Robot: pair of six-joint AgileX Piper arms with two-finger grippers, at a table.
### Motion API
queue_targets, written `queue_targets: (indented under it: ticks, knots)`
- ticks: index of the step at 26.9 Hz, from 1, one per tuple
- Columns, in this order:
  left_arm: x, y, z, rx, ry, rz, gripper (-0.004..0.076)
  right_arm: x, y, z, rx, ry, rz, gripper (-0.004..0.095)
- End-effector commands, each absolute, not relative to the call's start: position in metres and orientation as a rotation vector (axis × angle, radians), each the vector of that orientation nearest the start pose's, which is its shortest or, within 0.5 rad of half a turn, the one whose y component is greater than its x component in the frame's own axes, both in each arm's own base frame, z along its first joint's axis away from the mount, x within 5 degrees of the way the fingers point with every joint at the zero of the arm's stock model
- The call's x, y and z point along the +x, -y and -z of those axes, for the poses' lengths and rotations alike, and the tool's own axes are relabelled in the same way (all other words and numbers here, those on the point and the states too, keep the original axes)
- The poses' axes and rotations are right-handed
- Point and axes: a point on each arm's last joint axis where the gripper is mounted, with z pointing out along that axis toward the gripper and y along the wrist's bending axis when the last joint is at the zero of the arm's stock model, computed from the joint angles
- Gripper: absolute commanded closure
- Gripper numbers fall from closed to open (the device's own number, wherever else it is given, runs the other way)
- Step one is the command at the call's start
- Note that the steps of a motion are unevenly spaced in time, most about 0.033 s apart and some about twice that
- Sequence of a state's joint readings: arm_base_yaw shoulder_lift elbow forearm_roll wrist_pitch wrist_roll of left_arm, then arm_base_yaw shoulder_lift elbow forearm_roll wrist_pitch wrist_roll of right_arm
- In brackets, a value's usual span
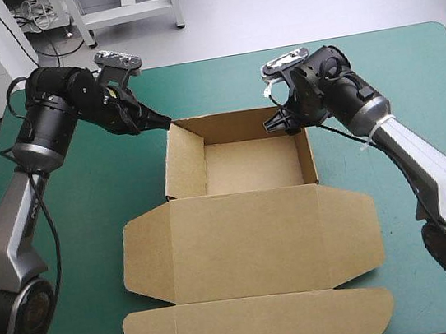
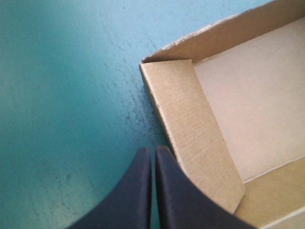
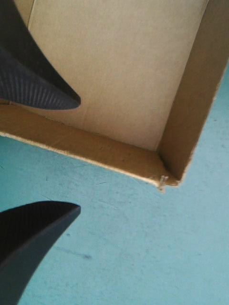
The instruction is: Fold the box
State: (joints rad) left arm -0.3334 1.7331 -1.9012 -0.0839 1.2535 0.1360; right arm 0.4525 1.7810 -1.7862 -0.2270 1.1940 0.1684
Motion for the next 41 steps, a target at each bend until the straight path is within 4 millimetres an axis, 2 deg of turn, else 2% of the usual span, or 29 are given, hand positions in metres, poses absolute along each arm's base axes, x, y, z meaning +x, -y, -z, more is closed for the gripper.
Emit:
queue_targets:
  ticks: [1,2,6,12,16,21,25,31,36,38,40,41]
  knots:
    - [0.319,0.124,-0.44,0.584,-2.417,0.243,0.0731,0.351,-0.135,-0.367,-0.34,-2.564,0.086,0.038]
    - [0.312,0.121,-0.448,0.585,-2.393,0.234,0.0731,0.356,-0.13,-0.354,-0.312,-2.615,0.07,0.0381]
    - [0.292,0.114,-0.469,0.591,-2.325,0.231,0.0731,0.366,-0.131,-0.333,-0.255,-2.704,-0.049,0.0382]
    - [0.235,0.094,-0.514,0.617,-2.149,0.215,0.0731,0.378,-0.14,-0.303,-0.251,-2.789,-0.085,0.0402]
    - [0.214,0.086,-0.512,0.624,-2.143,0.211,0.0731,0.379,-0.14,-0.302,-0.261,-2.789,-0.083,0.0445]
    - [0.195,0.078,-0.476,0.611,-2.162,0.201,0.0731,0.379,-0.14,-0.302,-0.262,-2.786,-0.078,0.0631]
    - [0.174,0.07,-0.433,0.578,-2.233,0.209,0.0731,0.379,-0.14,-0.302,-0.262,-2.786,-0.078,0.0733]
    - [0.139,0.057,-0.365,0.589,-2.352,0.202,0.0731,0.379,-0.14,-0.302,-0.262,-2.786,-0.078,0.0767]
    - [0.108,0.047,-0.325,0.557,-2.33,0.227,0.0731,0.379,-0.139,-0.302,-0.263,-2.79,-0.076,0.0772]
    - [0.097,0.044,-0.314,0.548,-2.33,0.24,0.0731,0.379,-0.139,-0.302,-0.263,-2.79,-0.076,0.0817]
    - [0.085,0.04,-0.303,0.546,-2.325,0.242,0.0731,0.379,-0.14,-0.302,-0.262,-2.791,-0.08,0.0916]
    - [0.08,0.038,-0.3,0.545,-2.314,0.243,0.0731,0.378,-0.14,-0.302,-0.249,-2.793,-0.088,0.0927]
